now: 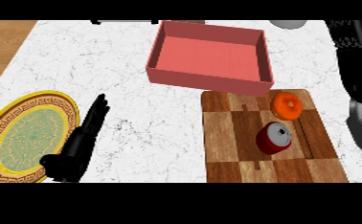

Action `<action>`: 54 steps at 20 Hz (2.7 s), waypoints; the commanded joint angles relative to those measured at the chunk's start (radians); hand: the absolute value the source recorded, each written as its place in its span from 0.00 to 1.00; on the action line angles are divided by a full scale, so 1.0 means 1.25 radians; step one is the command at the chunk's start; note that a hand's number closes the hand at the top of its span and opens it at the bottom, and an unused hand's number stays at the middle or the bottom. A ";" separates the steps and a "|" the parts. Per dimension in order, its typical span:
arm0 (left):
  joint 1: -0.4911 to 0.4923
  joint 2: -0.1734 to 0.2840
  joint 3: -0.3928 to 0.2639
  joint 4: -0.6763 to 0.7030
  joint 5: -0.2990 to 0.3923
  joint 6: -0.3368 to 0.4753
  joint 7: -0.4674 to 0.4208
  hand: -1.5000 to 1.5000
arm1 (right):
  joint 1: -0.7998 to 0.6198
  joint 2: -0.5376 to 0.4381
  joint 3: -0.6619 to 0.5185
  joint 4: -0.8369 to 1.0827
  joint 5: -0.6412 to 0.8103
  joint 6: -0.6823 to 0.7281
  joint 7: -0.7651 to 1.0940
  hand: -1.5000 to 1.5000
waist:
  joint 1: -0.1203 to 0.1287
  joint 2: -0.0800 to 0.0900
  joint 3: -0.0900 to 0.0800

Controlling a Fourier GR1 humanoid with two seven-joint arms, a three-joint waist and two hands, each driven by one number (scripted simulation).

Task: Pick the can from the cutting board and place it in the cardboard box

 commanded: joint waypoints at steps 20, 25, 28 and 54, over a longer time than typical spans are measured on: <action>-0.230 0.153 0.092 0.015 -0.049 -0.165 0.021 0.50 | 0.246 -0.410 -0.188 -0.188 0.127 0.428 -0.184 0.00 | -0.002 0.025 0.010; -0.226 0.165 0.096 0.022 -0.048 -0.193 0.000 0.50 | 0.248 -0.475 -0.088 -0.281 0.263 0.455 -0.055 0.00 | 0.012 0.026 0.009; -0.230 0.123 0.059 0.015 -0.078 -0.161 0.028 0.50 | 0.224 -0.509 -0.033 -0.384 0.289 0.504 0.045 0.00 | 0.015 0.026 0.008; -0.265 0.091 0.167 0.101 -0.111 -0.263 -0.030 0.50 | 0.120 -0.204 0.222 -0.551 0.536 0.745 0.571 0.00 | 0.014 0.029 0.010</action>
